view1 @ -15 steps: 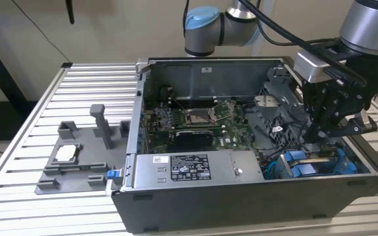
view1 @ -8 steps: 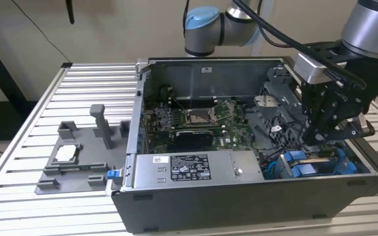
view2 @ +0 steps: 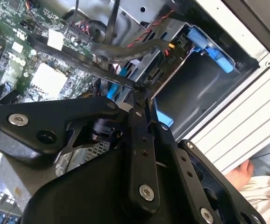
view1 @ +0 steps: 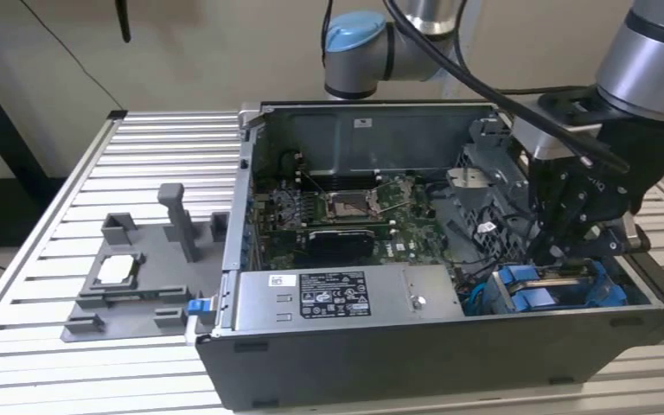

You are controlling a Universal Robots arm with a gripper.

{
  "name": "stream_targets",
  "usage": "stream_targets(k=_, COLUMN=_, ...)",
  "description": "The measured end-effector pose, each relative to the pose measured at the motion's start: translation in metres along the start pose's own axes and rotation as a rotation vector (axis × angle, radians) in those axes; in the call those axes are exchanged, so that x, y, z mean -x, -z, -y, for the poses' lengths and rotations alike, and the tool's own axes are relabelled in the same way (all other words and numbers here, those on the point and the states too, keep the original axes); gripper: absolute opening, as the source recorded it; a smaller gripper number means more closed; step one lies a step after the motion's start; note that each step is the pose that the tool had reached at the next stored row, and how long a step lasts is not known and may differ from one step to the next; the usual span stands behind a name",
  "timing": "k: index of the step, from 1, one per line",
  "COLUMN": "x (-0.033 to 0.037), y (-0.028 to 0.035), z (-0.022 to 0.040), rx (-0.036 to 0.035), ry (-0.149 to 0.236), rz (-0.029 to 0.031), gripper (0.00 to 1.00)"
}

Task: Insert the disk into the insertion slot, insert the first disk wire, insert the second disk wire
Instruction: 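Insert the second disk wire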

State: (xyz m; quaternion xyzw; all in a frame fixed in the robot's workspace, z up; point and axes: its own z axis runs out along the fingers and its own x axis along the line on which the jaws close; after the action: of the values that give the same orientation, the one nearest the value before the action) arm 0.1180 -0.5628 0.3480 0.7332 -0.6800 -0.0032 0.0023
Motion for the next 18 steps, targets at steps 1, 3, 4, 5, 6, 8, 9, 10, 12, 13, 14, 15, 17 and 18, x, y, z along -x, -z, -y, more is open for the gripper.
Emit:
stream_targets(k=1, x=-0.0002, y=-0.0004, z=0.0, rx=0.0004, ry=-0.004, rz=0.0001, gripper=0.16)
stream_targets(k=3, x=-0.0011, y=-0.0008, z=0.0007, rx=0.0052, ry=-0.007, rz=0.0005, gripper=0.16)
stream_targets(k=4, x=-0.0014, y=-0.0008, z=0.002, rx=0.0088, ry=-0.007, rz=0.0008, gripper=0.16)
stream_targets(k=5, x=-0.0016, y=-0.0008, z=0.0033, rx=0.0125, ry=-0.008, rz=0.0011, gripper=0.16)
stream_targets(k=6, x=-0.0019, y=-0.0007, z=0.0052, rx=0.0182, ry=-0.008, rz=0.0015, gripper=0.16)
stream_targets(k=8, x=-0.0027, y=-0.0007, z=0.0093, rx=0.0311, ry=-0.008, rz=0.0026, gripper=0.16)
stream_targets(k=9, x=-0.0031, y=-0.0007, z=0.0109, rx=0.0366, ry=-0.008, rz=0.0033, gripper=0.16)
stream_targets(k=10, x=-0.0036, y=-0.0007, z=0.0123, rx=0.042, ry=-0.007, rz=0.0039, gripper=0.16)
stream_targets(k=12, x=-0.0043, y=-0.0007, z=0.0146, rx=0.0525, ry=-0.008, rz=0.0054, gripper=0.16)
stream_targets(k=13, x=-0.0046, y=-0.0007, z=0.0156, rx=0.0553, ry=-0.008, rz=0.0061, gripper=0.16)
stream_targets(k=14, x=-0.0048, y=-0.0007, z=0.0164, rx=0.0563, ry=-0.008, rz=0.0067, gripper=0.16)
stream_targets(k=15, x=-0.0049, y=-0.0007, z=0.0171, rx=0.0563, ry=-0.009, rz=0.0074, gripper=0.16)
stream_targets(k=17, x=-0.0049, y=-0.0008, z=0.0175, rx=0.0563, ry=-0.013, rz=0.0094, gripper=0.16)
stream_targets(k=18, x=-0.005, y=-0.0009, z=0.0175, rx=0.0565, ry=-0.017, rz=0.0102, gripper=0.16)
